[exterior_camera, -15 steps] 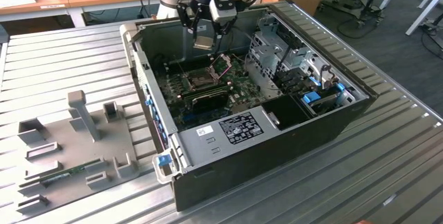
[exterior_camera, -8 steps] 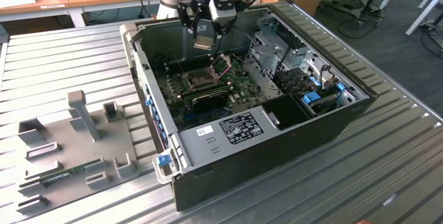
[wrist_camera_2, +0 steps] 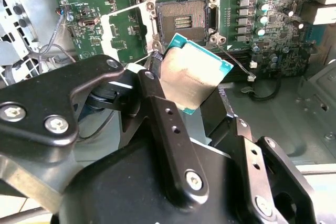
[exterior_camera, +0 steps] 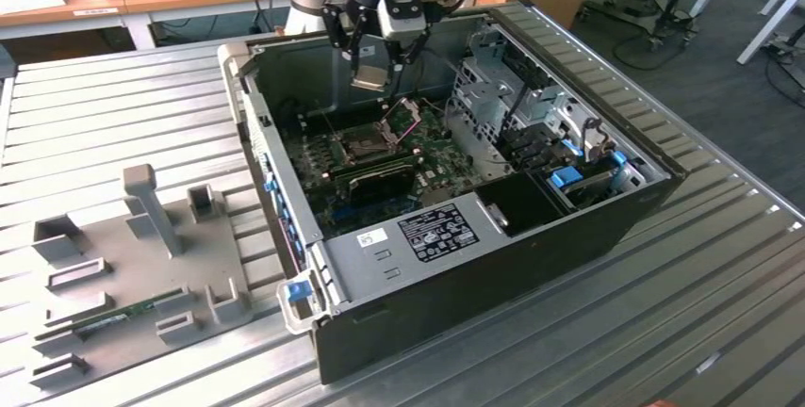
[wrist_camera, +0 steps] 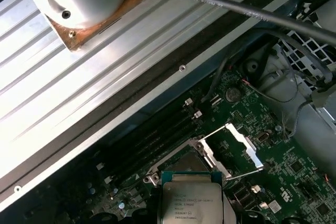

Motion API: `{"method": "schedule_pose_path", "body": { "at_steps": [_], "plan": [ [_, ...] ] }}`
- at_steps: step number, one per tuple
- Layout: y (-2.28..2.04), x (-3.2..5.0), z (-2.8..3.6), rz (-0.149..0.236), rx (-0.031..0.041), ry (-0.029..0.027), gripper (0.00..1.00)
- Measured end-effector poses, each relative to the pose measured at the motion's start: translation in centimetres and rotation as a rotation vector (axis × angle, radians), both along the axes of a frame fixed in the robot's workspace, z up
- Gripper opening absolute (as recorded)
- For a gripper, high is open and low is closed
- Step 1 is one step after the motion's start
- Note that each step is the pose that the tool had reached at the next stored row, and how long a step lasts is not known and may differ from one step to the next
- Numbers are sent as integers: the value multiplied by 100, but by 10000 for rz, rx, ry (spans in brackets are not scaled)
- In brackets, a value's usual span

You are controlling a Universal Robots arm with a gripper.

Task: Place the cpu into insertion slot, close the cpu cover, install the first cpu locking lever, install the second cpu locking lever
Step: 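Place the cpu into insertion slot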

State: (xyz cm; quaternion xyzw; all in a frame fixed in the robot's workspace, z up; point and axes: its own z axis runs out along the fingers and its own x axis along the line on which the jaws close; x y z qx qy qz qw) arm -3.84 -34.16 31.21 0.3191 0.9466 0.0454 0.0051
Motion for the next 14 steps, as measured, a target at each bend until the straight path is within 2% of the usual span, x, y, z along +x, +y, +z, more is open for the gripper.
{"method": "schedule_pose_path", "body": {
  "at_steps": [3,8,12,14],
  "plan": [
    [0,0,-1,-301,0,0,54],
    [0,0,-1,-359,0,0,54],
    [0,0,-4,-854,1,1,54],
    [0,0,-4,-858,0,1,54]
  ]
}}
